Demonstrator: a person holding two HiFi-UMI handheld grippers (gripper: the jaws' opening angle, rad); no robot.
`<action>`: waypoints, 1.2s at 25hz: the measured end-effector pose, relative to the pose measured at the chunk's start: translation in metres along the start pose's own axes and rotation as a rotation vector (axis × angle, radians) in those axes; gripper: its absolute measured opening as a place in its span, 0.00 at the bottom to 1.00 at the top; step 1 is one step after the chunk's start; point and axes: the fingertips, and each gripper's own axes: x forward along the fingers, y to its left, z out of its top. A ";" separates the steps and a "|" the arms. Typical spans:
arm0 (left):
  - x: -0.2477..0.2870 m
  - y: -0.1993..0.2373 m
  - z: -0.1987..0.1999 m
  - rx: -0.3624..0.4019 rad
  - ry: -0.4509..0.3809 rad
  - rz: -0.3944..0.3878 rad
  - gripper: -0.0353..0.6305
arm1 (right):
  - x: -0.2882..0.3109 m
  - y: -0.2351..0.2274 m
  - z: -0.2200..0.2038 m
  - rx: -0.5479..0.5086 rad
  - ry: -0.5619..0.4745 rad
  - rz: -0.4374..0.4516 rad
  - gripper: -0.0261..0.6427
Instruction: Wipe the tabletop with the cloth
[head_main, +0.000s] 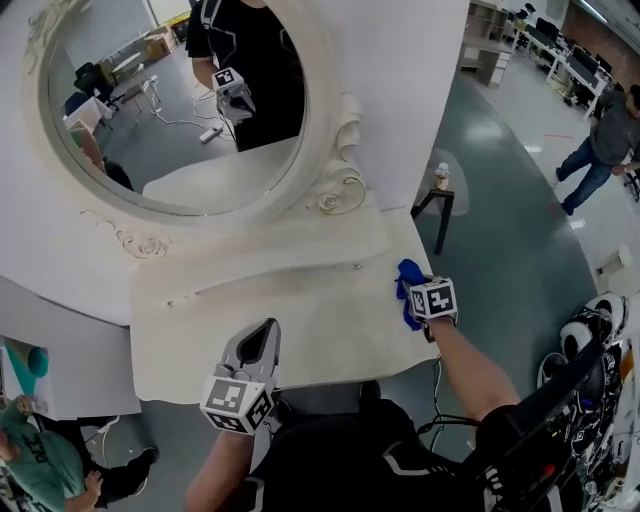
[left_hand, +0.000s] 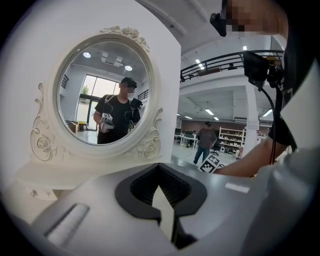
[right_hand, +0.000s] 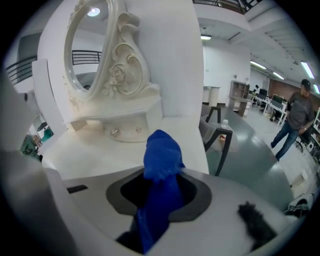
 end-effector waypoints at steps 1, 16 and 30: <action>-0.001 0.000 0.000 -0.002 0.001 0.010 0.06 | 0.008 -0.009 0.008 0.008 -0.002 -0.020 0.20; -0.006 0.002 0.000 -0.009 0.000 0.008 0.06 | -0.007 -0.020 -0.025 0.034 0.021 -0.091 0.20; 0.003 -0.010 0.010 0.022 -0.023 -0.132 0.06 | -0.104 0.008 -0.132 0.148 0.009 -0.142 0.20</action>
